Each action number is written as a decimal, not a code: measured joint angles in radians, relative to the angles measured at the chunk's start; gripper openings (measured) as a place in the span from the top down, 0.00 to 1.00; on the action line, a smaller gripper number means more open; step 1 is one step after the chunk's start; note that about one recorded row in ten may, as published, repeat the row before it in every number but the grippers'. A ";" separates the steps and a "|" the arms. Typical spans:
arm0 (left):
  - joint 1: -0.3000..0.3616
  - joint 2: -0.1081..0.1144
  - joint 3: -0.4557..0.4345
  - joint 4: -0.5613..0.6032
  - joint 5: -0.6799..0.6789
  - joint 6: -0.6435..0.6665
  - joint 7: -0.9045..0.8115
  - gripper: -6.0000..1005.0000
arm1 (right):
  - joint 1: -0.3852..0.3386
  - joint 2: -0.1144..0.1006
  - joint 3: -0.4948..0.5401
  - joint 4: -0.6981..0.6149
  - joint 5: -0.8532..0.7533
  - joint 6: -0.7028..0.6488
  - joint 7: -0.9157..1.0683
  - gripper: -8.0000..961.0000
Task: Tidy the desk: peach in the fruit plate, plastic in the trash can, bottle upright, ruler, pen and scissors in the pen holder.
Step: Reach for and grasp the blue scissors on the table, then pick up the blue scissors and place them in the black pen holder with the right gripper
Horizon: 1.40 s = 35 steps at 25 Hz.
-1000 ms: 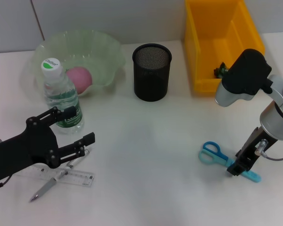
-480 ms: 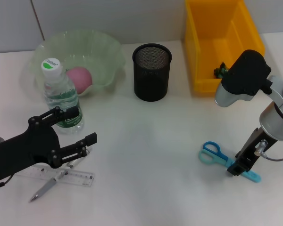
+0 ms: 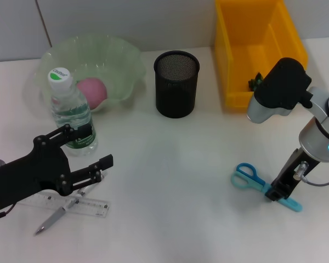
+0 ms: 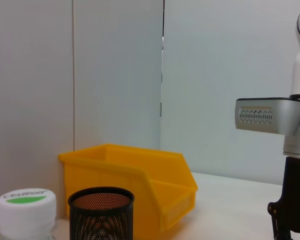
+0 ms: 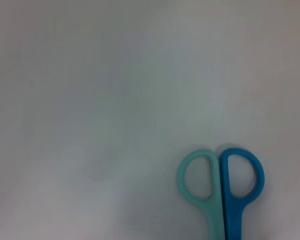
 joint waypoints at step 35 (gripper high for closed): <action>-0.011 0.001 0.000 0.000 0.000 0.003 0.011 0.20 | -0.048 0.002 0.268 -0.184 0.583 0.382 -0.440 0.77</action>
